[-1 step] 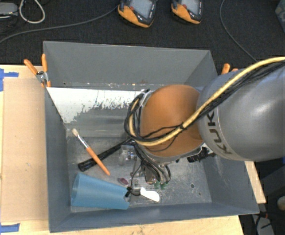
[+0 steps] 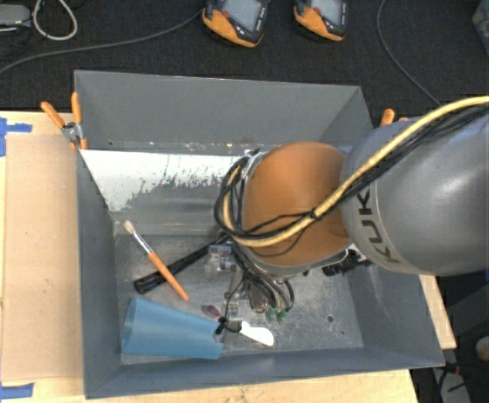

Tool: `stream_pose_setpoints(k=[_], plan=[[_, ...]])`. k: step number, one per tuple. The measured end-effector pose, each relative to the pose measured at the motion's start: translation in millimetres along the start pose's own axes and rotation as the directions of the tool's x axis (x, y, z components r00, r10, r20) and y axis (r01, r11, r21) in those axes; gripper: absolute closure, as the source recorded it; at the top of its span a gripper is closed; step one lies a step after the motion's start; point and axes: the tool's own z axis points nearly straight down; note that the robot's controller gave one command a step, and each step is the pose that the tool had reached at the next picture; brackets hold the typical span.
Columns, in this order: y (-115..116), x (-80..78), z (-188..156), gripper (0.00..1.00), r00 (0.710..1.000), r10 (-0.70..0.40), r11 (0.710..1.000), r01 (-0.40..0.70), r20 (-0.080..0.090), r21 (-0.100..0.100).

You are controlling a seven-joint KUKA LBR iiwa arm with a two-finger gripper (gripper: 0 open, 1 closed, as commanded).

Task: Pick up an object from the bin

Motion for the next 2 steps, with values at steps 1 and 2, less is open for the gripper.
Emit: stream_pose_setpoints(k=[1, 2], plan=[[69, 1.4, 125, 0.0, 0.985, -0.172, 0.985, 0.172, 0.007, -0.001], [92, 0.2, 43, 0.0, 0.983, -0.184, 0.983, 0.184, 0.013, -0.001]])
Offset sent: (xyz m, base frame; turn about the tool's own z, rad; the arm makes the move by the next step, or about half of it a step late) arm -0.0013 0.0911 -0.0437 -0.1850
